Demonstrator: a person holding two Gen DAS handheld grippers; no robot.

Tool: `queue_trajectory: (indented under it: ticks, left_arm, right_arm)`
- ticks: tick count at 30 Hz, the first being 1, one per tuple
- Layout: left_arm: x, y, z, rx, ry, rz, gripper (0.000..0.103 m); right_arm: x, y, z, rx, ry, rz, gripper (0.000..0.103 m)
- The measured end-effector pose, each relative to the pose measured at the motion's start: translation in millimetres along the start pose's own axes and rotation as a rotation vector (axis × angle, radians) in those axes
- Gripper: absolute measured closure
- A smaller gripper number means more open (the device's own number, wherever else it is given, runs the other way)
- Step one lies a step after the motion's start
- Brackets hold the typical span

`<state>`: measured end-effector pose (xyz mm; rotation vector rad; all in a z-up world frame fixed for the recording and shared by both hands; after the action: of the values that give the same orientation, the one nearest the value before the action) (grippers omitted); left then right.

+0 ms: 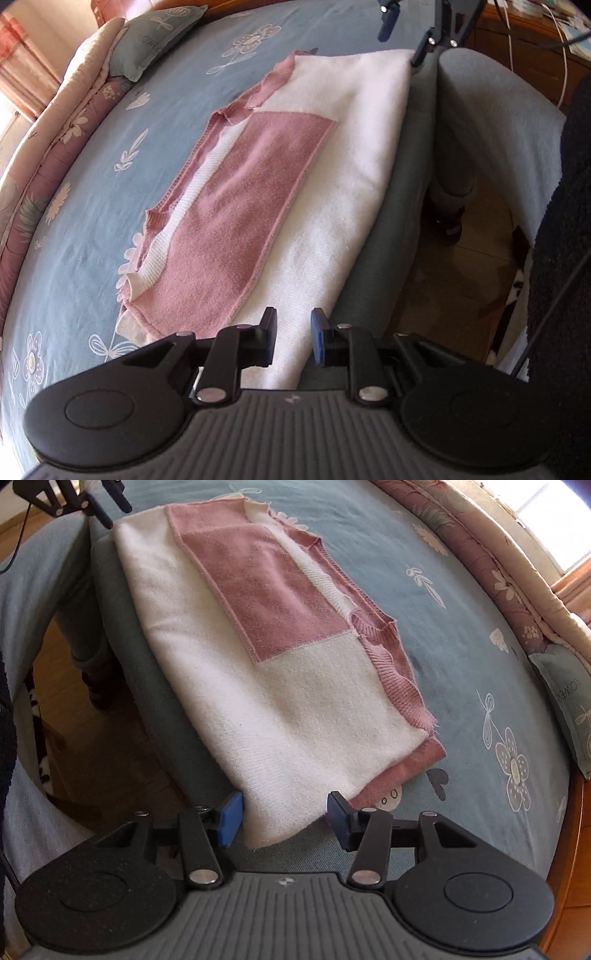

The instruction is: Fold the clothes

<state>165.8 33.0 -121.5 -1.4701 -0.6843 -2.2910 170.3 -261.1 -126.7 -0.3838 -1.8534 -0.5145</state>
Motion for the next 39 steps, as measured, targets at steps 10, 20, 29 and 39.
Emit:
queue_trajectory:
  ticks: [10, 20, 29, 39]
  left_arm:
    - [-27.4, 39.8, 11.2, 0.197, -0.139, -0.034, 0.066]
    - [-62.2, 0.7, -3.9, 0.375, -0.262, 0.076, 0.059]
    - [-44.4, 4.2, 20.7, 0.480, -0.251, 0.043, 0.046]
    - [-17.8, -29.7, 15.9, 0.596, -0.392, 0.003, 0.036]
  right_arm:
    - [25.6, 8.7, -9.8, -0.070, 0.047, -0.085, 0.046]
    - [-54.8, -2.0, 16.1, -0.217, 0.163, -0.022, 0.045]
    - [-33.7, 15.8, -23.0, -0.452, 0.184, -0.176, 0.039]
    - [-43.1, 9.3, -16.4, -0.559, 0.230, -0.193, 0.036]
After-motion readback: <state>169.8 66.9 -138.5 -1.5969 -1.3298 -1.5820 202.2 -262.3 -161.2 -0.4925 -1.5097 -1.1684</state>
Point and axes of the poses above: each gripper's, at about its wrist camera, not at the fingertips, and x roughly against the way its jaws point, z to its left, y to its top, the point moved 9 cm from there along -x, roughly the way its jaws point, and after that the axes turned 14 degrees about z, right-handed, at the moved point
